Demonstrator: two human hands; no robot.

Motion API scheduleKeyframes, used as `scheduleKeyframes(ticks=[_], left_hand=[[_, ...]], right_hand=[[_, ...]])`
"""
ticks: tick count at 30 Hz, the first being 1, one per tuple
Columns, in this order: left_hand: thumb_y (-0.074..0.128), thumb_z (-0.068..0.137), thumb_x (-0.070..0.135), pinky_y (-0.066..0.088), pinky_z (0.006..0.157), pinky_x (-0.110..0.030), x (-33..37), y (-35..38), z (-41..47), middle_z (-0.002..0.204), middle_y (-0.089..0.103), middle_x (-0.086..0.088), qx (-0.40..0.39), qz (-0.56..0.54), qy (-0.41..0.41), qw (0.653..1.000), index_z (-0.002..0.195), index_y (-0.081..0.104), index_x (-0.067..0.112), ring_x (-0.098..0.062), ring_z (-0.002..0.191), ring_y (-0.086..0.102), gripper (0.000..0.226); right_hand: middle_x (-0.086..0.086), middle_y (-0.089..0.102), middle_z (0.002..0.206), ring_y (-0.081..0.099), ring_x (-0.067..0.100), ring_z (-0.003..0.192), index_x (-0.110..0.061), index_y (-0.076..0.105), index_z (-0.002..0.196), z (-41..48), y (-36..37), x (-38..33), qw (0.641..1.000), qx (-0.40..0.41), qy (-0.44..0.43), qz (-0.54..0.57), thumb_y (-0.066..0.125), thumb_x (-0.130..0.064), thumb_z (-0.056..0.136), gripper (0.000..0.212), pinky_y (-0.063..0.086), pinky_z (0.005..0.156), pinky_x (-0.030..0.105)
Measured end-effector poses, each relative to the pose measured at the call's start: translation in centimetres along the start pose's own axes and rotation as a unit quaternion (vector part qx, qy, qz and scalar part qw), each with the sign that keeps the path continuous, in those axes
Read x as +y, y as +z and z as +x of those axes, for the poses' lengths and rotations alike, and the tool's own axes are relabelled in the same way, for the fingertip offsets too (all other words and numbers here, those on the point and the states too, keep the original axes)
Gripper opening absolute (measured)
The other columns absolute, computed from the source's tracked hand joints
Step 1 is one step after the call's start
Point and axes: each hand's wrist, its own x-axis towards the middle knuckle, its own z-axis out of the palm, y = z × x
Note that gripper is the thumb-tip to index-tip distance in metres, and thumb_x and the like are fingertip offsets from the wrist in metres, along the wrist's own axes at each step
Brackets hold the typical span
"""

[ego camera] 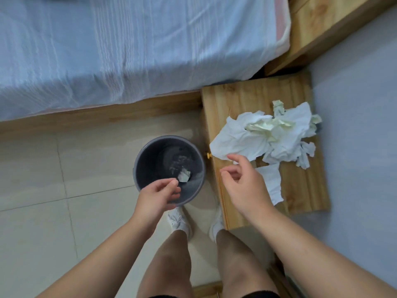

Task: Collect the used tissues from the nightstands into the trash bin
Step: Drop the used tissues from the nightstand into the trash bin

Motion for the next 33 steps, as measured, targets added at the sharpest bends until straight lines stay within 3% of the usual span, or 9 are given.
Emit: scheduleKeyframes(ticks=[7,11,13,15,17,19,22,28,33], left_hand=[[0.075,0.095,0.043,0.06,0.088,-0.029,7.7,8.9,-1.0,0.114,0.075,0.016,-0.044,0.192,0.177,0.964,0.128,0.071,0.035,-0.004,0.107,0.07,0.033],[0.075,0.092,0.052,0.043,0.111,-0.041,9.0,13.2,0.3,0.158,0.047,0.009,-0.004,0.345,0.251,0.905,0.153,0.048,0.037,-0.015,0.148,0.041,0.069],[0.078,0.09,0.05,0.043,0.113,-0.046,8.7,14.9,0.9,0.167,0.034,0.008,0.009,0.366,0.26,0.893,0.16,0.035,0.039,-0.018,0.155,0.029,0.083],[0.079,0.091,0.044,0.046,0.11,-0.048,7.8,15.8,1.8,0.168,0.03,0.006,0.018,0.388,0.258,0.885,0.163,0.028,0.04,-0.019,0.155,0.027,0.089],[0.078,0.093,0.033,0.049,0.108,-0.047,6.8,15.8,2.6,0.162,0.037,0.001,0.029,0.438,0.269,0.858,0.163,0.031,0.038,-0.023,0.15,0.031,0.084],[0.075,0.097,0.023,0.051,0.101,-0.043,5.9,15.3,3.0,0.149,0.049,-0.002,0.033,0.46,0.3,0.835,0.16,0.042,0.033,-0.026,0.138,0.042,0.071],[0.065,0.104,0.017,0.053,0.096,-0.036,5.2,14.4,2.8,0.132,0.062,0.003,0.025,0.393,0.309,0.866,0.151,0.057,0.027,-0.02,0.12,0.058,0.049],[0.059,0.108,0.021,0.055,0.083,-0.012,5.4,13.4,-0.3,0.113,0.075,0.025,-0.034,0.257,0.291,0.921,0.142,0.062,0.047,0.004,0.104,0.068,0.043],[0.06,0.107,0.016,0.056,0.073,-0.01,6.5,13.6,-3.5,0.107,0.076,0.03,-0.069,0.156,0.276,0.946,0.135,0.063,0.058,0.002,0.097,0.073,0.05]], right_hand=[[-0.02,0.069,0.094,0.065,-0.003,0.089,-0.038,0.06,0.127,2.4,-9.7,-0.1,0.99,0.138,-0.025,-0.002,0.064,-0.026,0.098,0.032,0.054,0.072,0.018],[-0.015,0.054,0.137,0.05,0.01,0.128,-0.029,0.05,0.148,4.9,-12.1,0.2,0.976,0.166,-0.093,-0.108,0.073,-0.031,0.093,0.059,0.042,0.106,0.025],[-0.005,0.041,0.159,0.032,0.017,0.148,-0.027,0.033,0.159,6.3,-12.0,0.0,0.974,0.128,-0.106,-0.154,0.079,-0.04,0.088,0.085,0.025,0.115,0.027],[0.0,0.033,0.167,0.026,0.023,0.153,-0.026,0.023,0.163,7.4,-11.4,0.1,0.968,0.096,-0.097,-0.209,0.082,-0.049,0.083,0.102,0.025,0.119,0.035],[0.002,0.049,0.157,0.037,0.029,0.145,-0.022,0.032,0.161,8.3,-10.8,0.4,0.956,0.082,-0.08,-0.269,0.081,-0.052,0.083,0.096,0.035,0.117,0.043],[0.003,0.07,0.13,0.052,0.032,0.126,-0.02,0.053,0.148,8.8,-10.5,0.9,0.946,0.097,-0.08,-0.299,0.077,-0.042,0.09,0.067,0.043,0.101,0.043],[0.002,0.075,0.101,0.059,0.031,0.104,-0.018,0.069,0.126,8.6,-11.1,1.5,0.944,0.141,-0.099,-0.283,0.068,-0.02,0.093,0.033,0.04,0.082,0.036],[0.003,0.07,0.116,0.063,0.029,0.101,-0.017,0.066,0.128,6.3,-13.6,1.2,0.96,0.169,-0.068,-0.211,0.065,-0.02,0.09,0.038,0.04,0.073,0.029],[-0.01,0.063,0.101,0.056,0.016,0.086,-0.024,0.063,0.119,4.1,-15.7,0.6,0.975,0.179,-0.01,-0.128,0.06,-0.03,0.088,0.032,0.04,0.069,0.029]])
